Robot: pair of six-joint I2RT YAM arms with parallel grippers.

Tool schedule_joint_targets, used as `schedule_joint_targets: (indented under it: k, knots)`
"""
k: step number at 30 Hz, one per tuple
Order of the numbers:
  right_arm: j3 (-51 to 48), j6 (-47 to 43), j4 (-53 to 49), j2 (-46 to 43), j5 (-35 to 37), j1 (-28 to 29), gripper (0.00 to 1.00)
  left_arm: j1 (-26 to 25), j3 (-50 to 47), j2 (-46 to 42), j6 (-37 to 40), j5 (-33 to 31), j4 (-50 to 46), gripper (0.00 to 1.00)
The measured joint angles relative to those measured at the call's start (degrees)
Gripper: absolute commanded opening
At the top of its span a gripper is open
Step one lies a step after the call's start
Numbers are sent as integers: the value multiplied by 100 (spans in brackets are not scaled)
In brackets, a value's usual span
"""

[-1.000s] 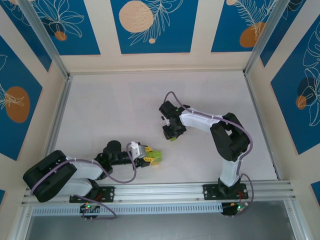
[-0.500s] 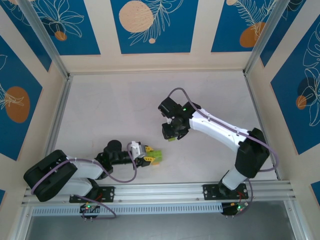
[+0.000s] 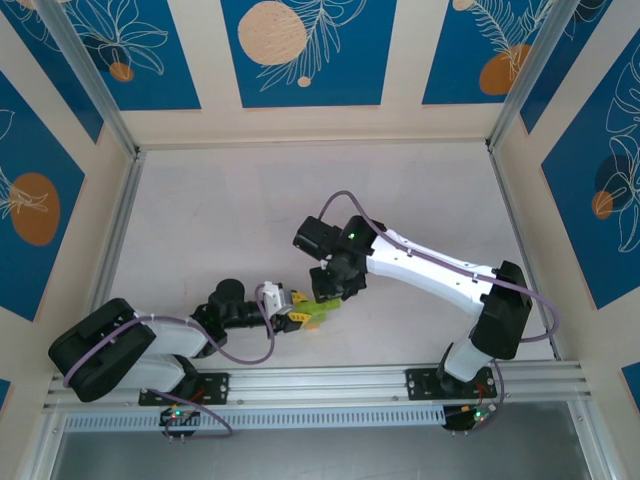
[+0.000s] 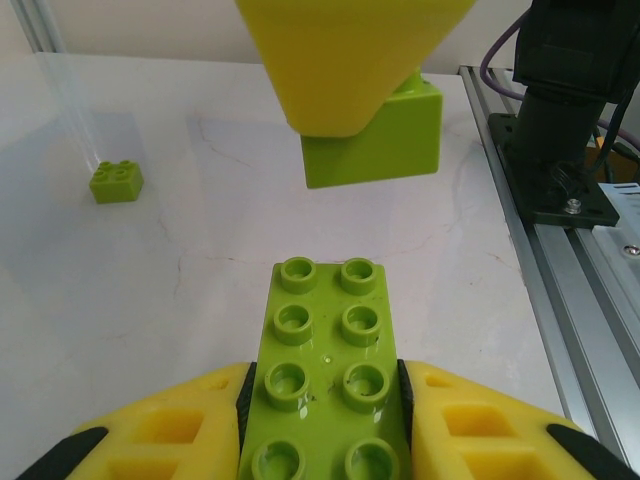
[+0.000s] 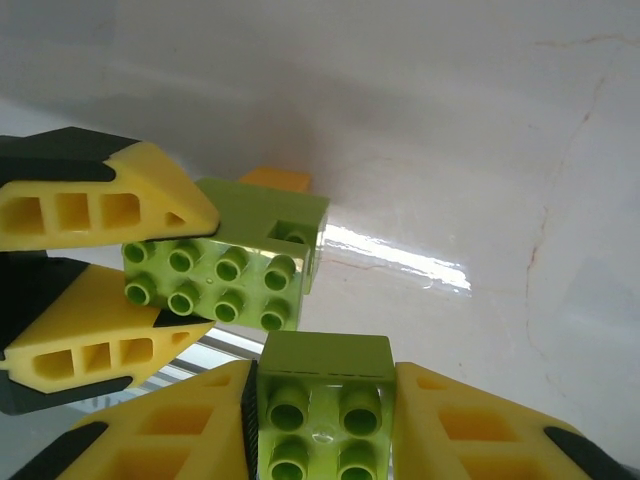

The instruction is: Assemble a carrot with lego

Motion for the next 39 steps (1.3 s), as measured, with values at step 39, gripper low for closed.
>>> schedule_joint_targets:
  k: [39]
  knots:
    - [9, 420, 409, 444, 127, 74, 34, 0, 0, 0, 2, 0, -4, 33]
